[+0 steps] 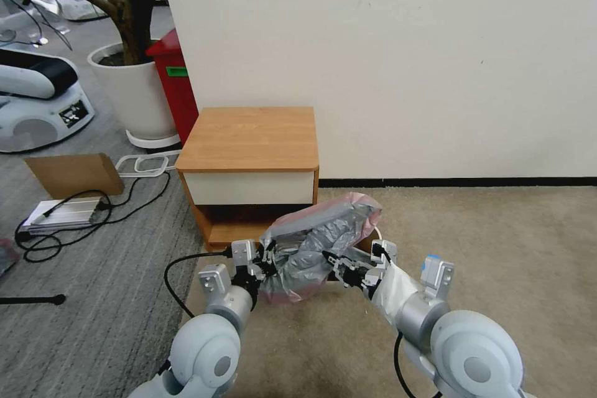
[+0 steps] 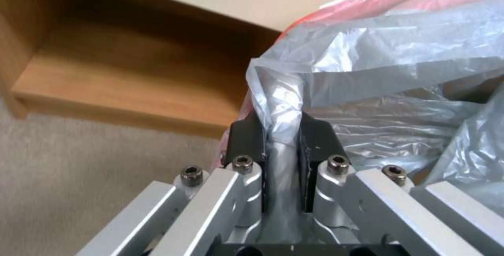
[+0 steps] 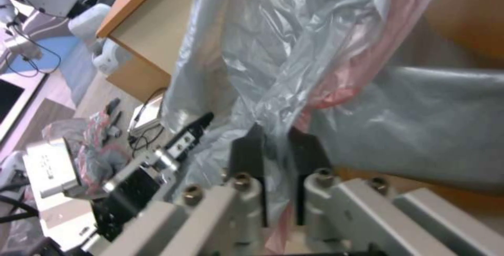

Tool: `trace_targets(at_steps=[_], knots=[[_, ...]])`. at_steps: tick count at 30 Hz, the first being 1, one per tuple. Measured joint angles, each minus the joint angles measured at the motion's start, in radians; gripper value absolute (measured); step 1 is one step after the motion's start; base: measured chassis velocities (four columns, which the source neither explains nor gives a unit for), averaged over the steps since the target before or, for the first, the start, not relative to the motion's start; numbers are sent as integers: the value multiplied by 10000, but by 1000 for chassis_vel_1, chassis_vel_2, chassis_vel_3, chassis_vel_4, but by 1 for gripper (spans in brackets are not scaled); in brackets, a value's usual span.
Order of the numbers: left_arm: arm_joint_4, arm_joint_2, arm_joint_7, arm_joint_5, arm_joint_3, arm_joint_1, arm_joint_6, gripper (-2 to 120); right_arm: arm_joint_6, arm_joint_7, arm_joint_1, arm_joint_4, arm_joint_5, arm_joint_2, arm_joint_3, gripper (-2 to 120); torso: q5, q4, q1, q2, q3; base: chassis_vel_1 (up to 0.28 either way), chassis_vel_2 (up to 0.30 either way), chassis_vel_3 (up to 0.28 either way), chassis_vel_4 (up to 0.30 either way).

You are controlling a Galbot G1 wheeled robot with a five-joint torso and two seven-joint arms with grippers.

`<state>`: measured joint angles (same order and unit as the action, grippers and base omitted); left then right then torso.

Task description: Pick up the garbage bag from the table and place it over the trash can.

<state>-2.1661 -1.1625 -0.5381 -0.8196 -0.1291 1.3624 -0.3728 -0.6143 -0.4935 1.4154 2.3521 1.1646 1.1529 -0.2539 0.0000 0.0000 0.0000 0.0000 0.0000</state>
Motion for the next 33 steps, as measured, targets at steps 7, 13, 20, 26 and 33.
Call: trace_targets(at_steps=[7, 13, 20, 26, 33], knots=[[108, -164, -363, -332, 16, -5, -66, 9, 63, 1, 87, 113, -92, 43, -94, 0, 0, 1, 0, 0, 0, 0, 0, 0, 0], [361, -303, -1307, -1942, -474, -291, -218, 9, -10, 27, 415, 473, -134, -106, -922, 0, 0, 0, 0, 0, 0, 0, 0, 0, 0], [468, -372, -1471, -2424, -880, -393, -254, 9, -69, 46, 621, 551, -56, -210, -1590, 0, 1, 0, 0, 0, 0, 0, 0, 0, 0], [471, -364, -1473, -2653, -1022, -435, -269, 9, -214, 86, 859, 545, -47, -170, -1904, 0, 0, 0, 0, 0, 0, 0, 0, 0, 0], [487, -363, -1472, -2757, -1073, -484, -324, 9, -415, 527, 1164, 693, -400, -15, -2168, 2, 1, 0, -1, 0, 0, 0, 0, 0, 0]])
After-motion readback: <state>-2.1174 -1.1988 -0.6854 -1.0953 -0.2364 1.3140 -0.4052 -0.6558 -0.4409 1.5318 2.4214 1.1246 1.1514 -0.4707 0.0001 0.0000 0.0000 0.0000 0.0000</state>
